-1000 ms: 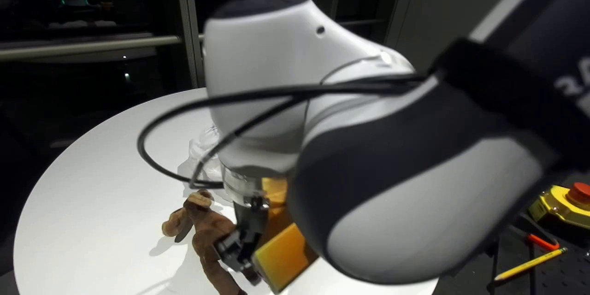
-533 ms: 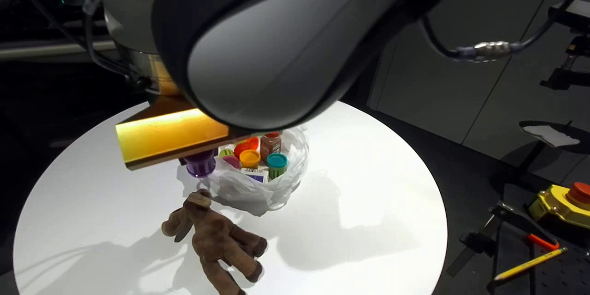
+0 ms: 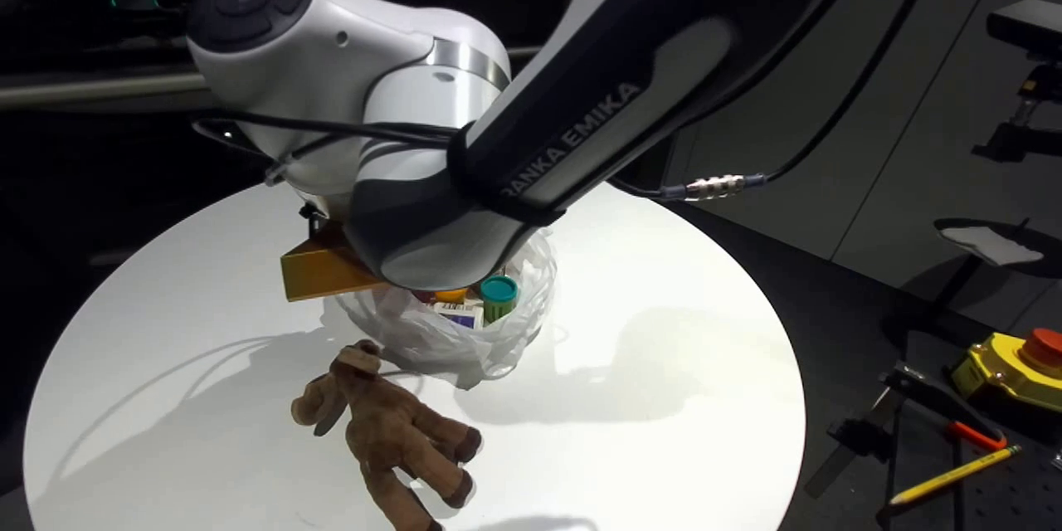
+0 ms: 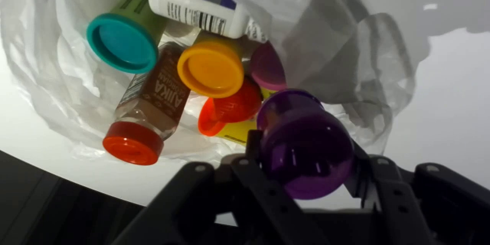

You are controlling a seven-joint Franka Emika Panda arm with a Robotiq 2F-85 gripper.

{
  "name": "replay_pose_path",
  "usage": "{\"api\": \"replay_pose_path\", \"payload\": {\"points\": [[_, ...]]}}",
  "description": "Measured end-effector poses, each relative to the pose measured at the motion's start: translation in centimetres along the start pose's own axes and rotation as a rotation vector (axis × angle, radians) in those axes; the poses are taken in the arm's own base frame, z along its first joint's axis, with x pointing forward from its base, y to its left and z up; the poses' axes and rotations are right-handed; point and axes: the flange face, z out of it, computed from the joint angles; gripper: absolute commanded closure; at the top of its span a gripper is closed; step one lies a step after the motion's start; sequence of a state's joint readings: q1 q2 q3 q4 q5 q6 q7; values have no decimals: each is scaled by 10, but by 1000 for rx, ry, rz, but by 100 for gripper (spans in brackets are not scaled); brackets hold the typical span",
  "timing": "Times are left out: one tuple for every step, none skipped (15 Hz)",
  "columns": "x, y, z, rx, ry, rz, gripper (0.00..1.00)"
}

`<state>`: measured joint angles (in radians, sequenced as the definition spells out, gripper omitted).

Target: Put the object on the table in the plastic bag

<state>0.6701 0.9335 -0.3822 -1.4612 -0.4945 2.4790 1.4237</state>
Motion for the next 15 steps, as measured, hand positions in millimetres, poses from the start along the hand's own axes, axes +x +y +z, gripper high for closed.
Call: {"api": "replay_pose_path", "payload": {"points": [[5, 2, 12, -18, 6, 21, 75], [11, 5, 21, -30, 9, 37, 75], [18, 8, 27, -34, 10, 50, 75], [26, 11, 30, -34, 9, 64, 75], [34, 15, 33, -33, 7, 78, 74], [43, 19, 36, -32, 6, 93, 74], [52, 23, 39, -32, 5, 108, 74], [60, 28, 43, -33, 3, 121, 75], [68, 32, 47, -32, 1, 135, 75], [74, 37, 50, -28, -5, 150, 76], [80, 41, 54, -20, -13, 163, 59], [86, 44, 58, -7, -22, 177, 53], [91, 48, 62, 7, -31, 191, 47], [95, 52, 66, 22, -42, 205, 25], [98, 55, 70, 40, -57, 218, 20]]}}
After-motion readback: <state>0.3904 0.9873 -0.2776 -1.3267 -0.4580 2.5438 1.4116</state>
